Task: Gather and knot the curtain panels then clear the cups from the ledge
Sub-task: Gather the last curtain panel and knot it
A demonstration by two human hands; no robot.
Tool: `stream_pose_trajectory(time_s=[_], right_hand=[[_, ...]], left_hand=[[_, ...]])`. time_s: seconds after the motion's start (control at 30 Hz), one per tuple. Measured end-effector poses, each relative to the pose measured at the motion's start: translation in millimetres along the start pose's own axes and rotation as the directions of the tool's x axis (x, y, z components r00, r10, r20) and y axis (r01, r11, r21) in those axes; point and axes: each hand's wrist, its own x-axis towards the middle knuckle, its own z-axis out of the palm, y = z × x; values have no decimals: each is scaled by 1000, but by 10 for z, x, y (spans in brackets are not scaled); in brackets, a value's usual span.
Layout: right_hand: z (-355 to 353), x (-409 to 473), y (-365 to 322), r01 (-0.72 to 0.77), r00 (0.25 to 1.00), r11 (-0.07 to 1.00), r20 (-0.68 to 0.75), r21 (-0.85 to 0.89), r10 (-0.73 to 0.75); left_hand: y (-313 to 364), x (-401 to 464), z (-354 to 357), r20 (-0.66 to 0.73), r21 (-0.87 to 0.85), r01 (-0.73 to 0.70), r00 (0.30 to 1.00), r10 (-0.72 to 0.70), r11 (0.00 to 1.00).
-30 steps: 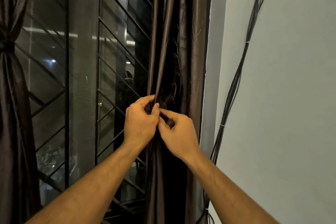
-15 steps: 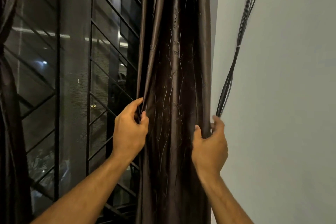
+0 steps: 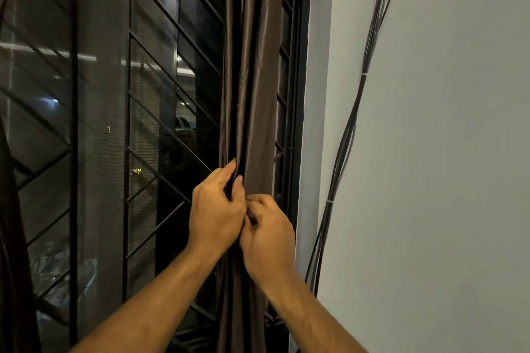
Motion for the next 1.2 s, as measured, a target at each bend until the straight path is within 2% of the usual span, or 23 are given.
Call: stream_pose_trajectory(time_s=[0.13, 0.23, 0.33, 0.43, 0.53, 0.63, 0.73, 0.8, 0.97, 1.03, 1.2], right_hand=[[-14, 5, 9, 12, 998, 996, 55, 93, -17], [-46, 63, 72, -88, 992, 958, 107, 273, 61], [-88, 74, 111, -194, 967, 888, 233, 417, 102], [-107, 63, 105, -270, 945, 894, 279, 357, 174], [-79, 81, 142, -262, 960, 936, 161, 234, 228], [-77, 91, 191, -267, 962, 932, 129, 245, 242], [-116, 88, 250, -297, 954, 904, 130, 307, 269], [-148, 74, 279, -293, 956, 895, 124, 335, 266], [-197, 64, 301, -259, 966, 908, 93, 330, 242], [-202, 55, 313, -255, 967, 909, 83, 329, 242], [-252, 38, 321, -263, 965, 897, 86, 355, 248]], left_hand=[[-11, -11, -13, 0, -44, 17, 1000, -17, 999], [-50, -6, -25, -31, -7, 24, 999, -25, 1000], [-15, -45, -23, -1, -108, 65, 998, -66, 992], [-23, -50, -40, 118, -258, 193, 979, -167, 947], [-73, 36, -70, 239, -355, 328, 937, -254, 875], [-242, 62, -133, 226, -296, 331, 936, -271, 896], [-511, -24, -240, 115, -254, 404, 915, -388, 879], [-638, -120, -297, 87, -216, 459, 888, -451, 862], [-764, -308, -319, 183, -84, 583, 806, -563, 808], [-762, -330, -293, 209, -57, 591, 795, -569, 805], [-692, -286, -214, 207, -71, 528, 838, -505, 846]])
